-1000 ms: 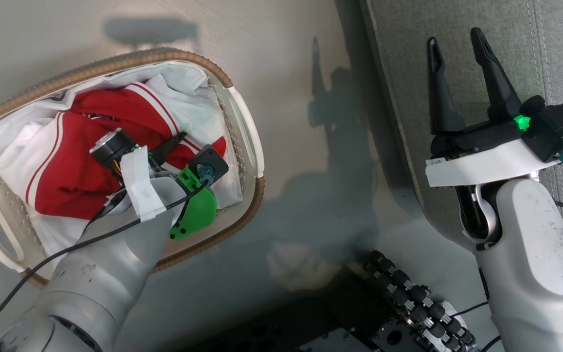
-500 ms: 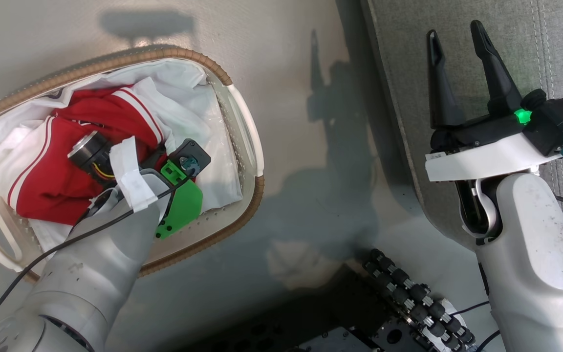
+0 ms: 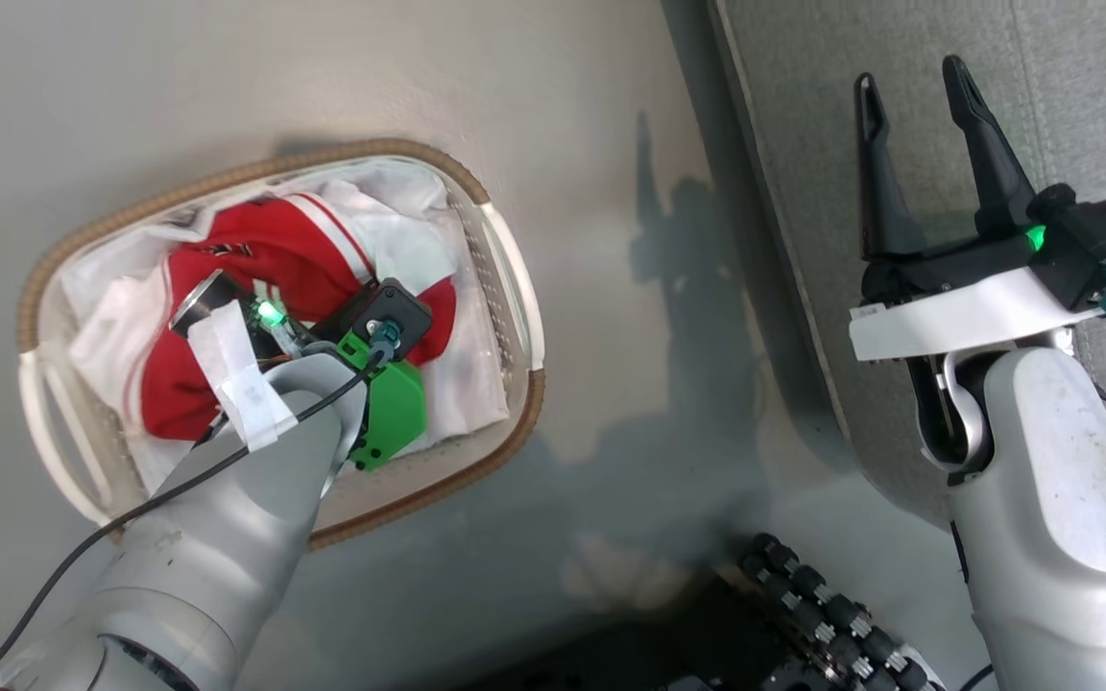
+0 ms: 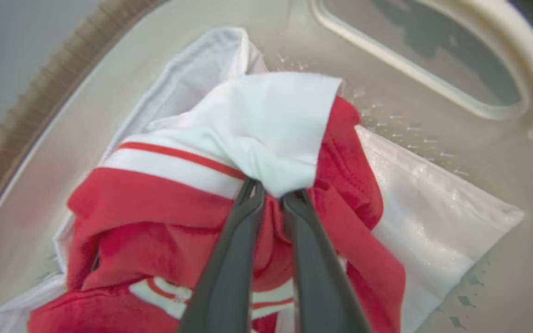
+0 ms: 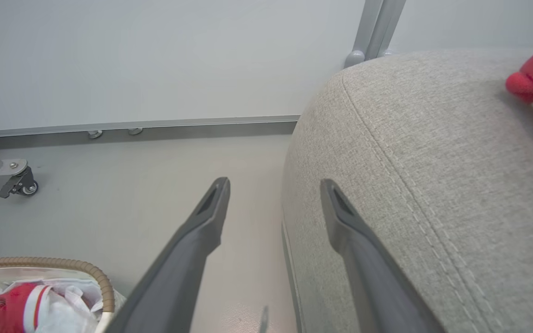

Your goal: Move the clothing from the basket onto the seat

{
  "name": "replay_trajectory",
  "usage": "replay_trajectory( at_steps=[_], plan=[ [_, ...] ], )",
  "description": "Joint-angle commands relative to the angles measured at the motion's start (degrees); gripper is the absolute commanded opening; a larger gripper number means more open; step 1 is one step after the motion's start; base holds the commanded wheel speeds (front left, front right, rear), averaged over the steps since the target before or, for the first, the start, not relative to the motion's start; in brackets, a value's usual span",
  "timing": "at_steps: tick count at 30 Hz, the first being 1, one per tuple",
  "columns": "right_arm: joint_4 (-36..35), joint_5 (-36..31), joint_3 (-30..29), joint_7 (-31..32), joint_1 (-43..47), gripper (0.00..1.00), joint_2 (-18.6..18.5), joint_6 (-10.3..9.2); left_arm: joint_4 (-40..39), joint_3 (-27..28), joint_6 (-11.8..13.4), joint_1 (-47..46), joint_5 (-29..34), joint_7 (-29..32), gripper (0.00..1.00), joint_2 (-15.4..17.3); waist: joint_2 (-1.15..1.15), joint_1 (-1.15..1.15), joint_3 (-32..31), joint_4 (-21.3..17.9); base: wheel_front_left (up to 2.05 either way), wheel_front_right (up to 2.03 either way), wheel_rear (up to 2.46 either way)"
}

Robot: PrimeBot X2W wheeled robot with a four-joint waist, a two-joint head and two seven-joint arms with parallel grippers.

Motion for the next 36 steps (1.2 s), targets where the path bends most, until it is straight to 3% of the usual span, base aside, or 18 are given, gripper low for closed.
replay_trajectory(
  at_steps=[1, 6, 13, 21, 36],
  plan=[
    [0.44, -0.85, -0.51, -0.11, 1.25, 1.0, -0.17, -0.08, -0.63, 0.26, -0.16, 1.09, -0.48, -0.73, 0.0, 0.0, 0.0, 0.0, -4.64, 2.58, 0.0, 0.0, 0.0],
    [1.43, -2.93, -1.81, -0.11, 3.23, 1.0, -0.18, -0.08, -4.7, 1.09, -0.1, 2.45, -1.61, -1.91, 0.0, 0.31, 0.0, 0.0, -11.06, 5.31, 0.0, 0.0, 0.0],
    [3.46, -5.83, -2.96, -0.1, 7.17, 1.0, -0.19, -0.08, -18.09, 3.32, 0.66, 6.2, -2.38, -1.95, 0.0, 2.24, 0.0, 0.0, -21.76, 9.08, 0.0, 0.0, 0.0],
    [6.2, -6.83, -1.98, -0.11, 12.25, 1.0, -0.2, -0.08, -29.71, 6.23, 0.13, 9.43, -2.4, -1.92, 0.0, 4.56, 0.0, 0.0, -33.9, 10.3, 0.0, 0.0, 0.0],
    [8.47, -6.98, 3.54, -0.11, 17.77, 1.0, -0.18, -0.08, -36.43, 8.81, -1.96, 3.31, -2.49, -1.92, 0.0, 5.91, 0.0, 0.0, -47.71, 9.58, 0.0, 0.0, 0.0]
  ],
)
